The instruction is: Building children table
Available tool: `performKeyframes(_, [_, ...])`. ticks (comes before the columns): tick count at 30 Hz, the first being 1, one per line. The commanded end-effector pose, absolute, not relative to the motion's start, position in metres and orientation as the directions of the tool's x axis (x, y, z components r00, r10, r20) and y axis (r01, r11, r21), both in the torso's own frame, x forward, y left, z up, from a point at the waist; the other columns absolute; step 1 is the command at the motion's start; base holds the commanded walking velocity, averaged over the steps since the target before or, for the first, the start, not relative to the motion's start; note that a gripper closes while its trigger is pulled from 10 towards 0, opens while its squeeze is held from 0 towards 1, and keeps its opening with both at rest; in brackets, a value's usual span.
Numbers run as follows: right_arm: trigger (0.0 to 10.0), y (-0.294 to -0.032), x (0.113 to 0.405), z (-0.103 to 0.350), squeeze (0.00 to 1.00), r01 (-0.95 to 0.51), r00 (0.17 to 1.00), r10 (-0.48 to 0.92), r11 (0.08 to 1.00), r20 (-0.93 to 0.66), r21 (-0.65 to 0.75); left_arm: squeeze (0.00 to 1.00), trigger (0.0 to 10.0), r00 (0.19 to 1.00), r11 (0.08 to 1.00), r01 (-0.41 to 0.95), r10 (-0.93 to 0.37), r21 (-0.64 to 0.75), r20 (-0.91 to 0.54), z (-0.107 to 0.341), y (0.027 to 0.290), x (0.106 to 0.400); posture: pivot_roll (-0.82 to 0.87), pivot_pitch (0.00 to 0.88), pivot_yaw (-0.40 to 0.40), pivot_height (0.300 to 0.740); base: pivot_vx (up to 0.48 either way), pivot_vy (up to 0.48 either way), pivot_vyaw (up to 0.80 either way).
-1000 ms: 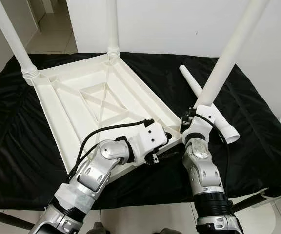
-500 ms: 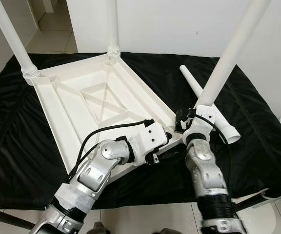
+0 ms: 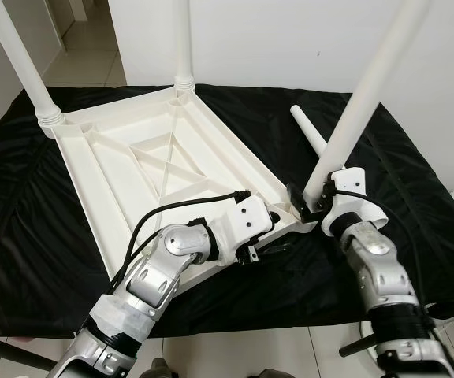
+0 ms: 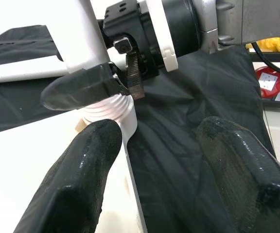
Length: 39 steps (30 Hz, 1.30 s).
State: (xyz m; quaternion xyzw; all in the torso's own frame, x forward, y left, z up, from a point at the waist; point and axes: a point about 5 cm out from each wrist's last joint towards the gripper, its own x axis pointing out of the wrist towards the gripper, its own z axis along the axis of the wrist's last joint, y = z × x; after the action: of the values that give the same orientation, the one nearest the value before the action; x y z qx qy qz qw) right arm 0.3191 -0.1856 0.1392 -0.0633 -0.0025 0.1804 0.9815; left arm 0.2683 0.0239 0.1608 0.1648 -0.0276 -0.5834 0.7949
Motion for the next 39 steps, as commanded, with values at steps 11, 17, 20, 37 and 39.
performKeyframes(11, [0.0, -0.179, 0.328, 0.138, 0.0, -0.602, 0.798, 0.596, 0.787, -0.089, -0.133, 0.0, 10.0, 0.355, 0.298, 0.904, -0.922, 0.305, -0.152, 0.16, 0.025, 0.271, 0.0, 0.0, -0.03, 0.74, 0.0, 0.0, 0.0])
performKeyframes(17, [0.0, -0.181, 0.326, 0.132, 0.0, -0.62, 0.785, 0.61, 0.777, -0.111, -0.108, 0.0, 10.0, 0.355, 0.298, 0.905, -0.922, 0.304, -0.153, 0.16, 0.026, 0.271, 0.0, 0.0, -0.031, 0.74, 0.0, 0.0, 0.0])
performKeyframes(20, [0.0, -0.182, 0.325, 0.13, 0.0, -0.621, 0.784, 0.611, 0.777, -0.113, -0.105, 0.0, 10.0, 0.354, 0.297, 0.905, -0.923, 0.303, -0.152, 0.16, 0.026, 0.27, 0.0, 0.0, -0.031, 0.74, 0.0, 0.0, 0.0])
performKeyframes(37, [10.0, -0.191, 0.329, 0.128, 0.0, -0.292, 0.953, 0.283, 0.953, -0.104, -0.082, 0.0, 10.0, 0.335, 0.279, 0.912, -0.93, 0.301, -0.154, 0.16, 0.024, 0.27, -0.02, 0.0, -0.018, 0.74, 0.0, 0.0, 0.0])
performKeyframes(39, [10.0, -0.184, 0.329, 0.131, 0.0, -0.19, 0.979, 0.186, 0.981, -0.082, -0.035, 0.0, 10.0, 0.331, 0.275, 0.913, -0.93, 0.301, -0.156, 0.16, 0.023, 0.269, -0.02, 0.0, -0.014, 0.74, 0.0, 0.0, 0.0])
